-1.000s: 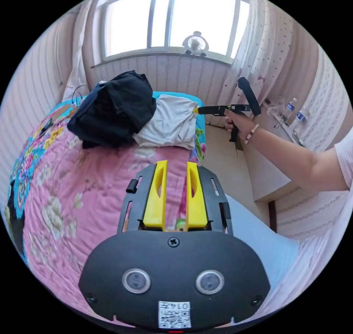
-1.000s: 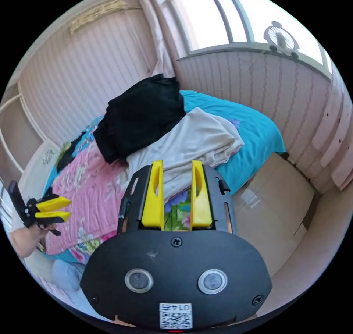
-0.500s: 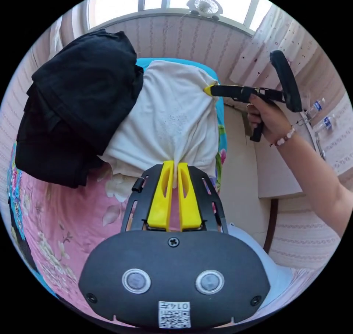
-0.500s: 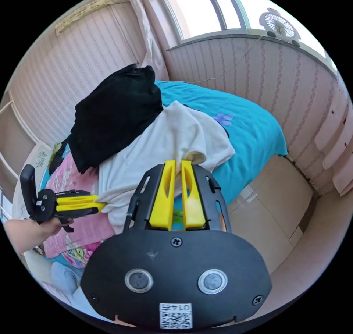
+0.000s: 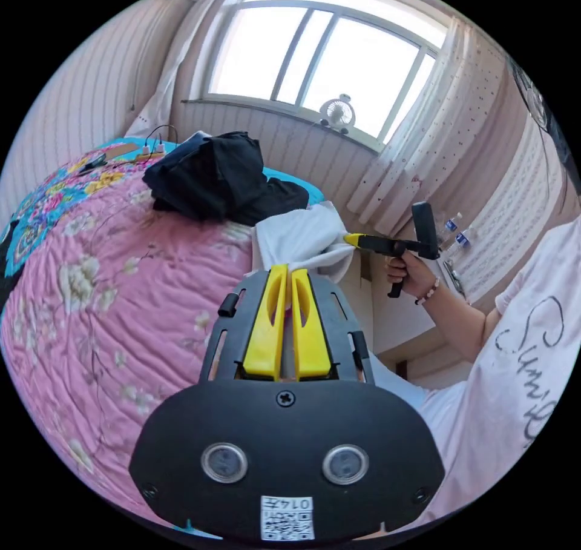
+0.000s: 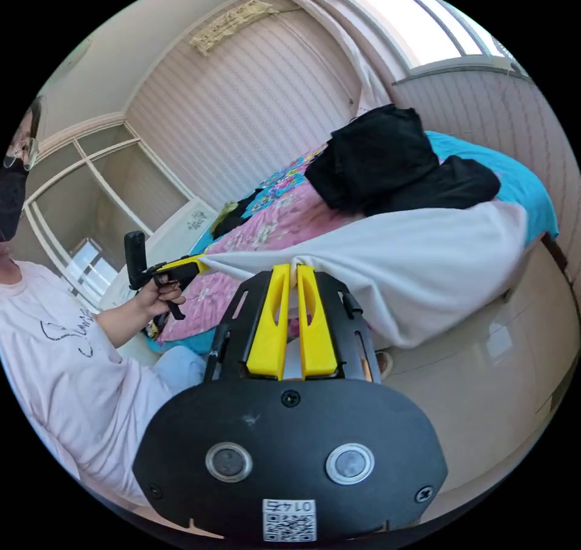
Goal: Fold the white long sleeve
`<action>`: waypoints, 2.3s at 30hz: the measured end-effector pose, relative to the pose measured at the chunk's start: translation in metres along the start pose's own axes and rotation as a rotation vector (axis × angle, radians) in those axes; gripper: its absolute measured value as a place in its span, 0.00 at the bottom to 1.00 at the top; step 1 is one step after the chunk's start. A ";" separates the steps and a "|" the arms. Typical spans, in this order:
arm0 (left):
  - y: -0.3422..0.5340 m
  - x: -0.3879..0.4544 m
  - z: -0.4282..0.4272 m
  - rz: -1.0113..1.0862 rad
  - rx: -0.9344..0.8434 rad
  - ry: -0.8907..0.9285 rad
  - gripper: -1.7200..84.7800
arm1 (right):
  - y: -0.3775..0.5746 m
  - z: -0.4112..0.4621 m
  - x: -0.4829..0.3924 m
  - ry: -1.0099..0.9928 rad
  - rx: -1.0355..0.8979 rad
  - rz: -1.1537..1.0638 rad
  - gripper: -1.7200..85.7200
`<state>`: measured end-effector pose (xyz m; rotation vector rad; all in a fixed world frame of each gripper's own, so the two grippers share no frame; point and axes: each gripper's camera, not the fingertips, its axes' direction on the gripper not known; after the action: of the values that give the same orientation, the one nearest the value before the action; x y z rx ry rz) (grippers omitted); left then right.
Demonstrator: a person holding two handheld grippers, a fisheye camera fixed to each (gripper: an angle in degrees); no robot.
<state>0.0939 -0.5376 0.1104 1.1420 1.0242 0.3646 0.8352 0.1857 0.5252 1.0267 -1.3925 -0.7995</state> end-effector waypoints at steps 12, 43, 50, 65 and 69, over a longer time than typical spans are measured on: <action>0.063 0.029 -0.258 -0.091 0.346 -0.312 0.01 | 0.001 0.096 -0.249 -0.050 -0.160 -0.513 0.03; 0.172 0.005 -0.679 -0.488 0.413 -0.932 0.01 | 0.105 0.442 -0.209 -0.066 -0.436 -0.536 0.09; 0.227 0.005 -0.708 -0.625 0.469 -0.846 0.01 | 0.188 0.565 -0.149 -0.113 -0.476 -0.311 0.14; 0.205 0.033 -0.807 -0.424 0.618 -0.839 0.01 | -0.068 0.429 -0.149 -0.007 -0.021 -0.690 0.03; 0.236 -0.002 -0.832 -0.593 0.661 -0.814 0.01 | -0.176 0.440 -0.223 0.042 0.073 -0.752 0.04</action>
<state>-0.5306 0.0368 0.2778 1.3142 0.6924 -0.9140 0.4090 0.2791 0.2347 1.6480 -0.9887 -1.2600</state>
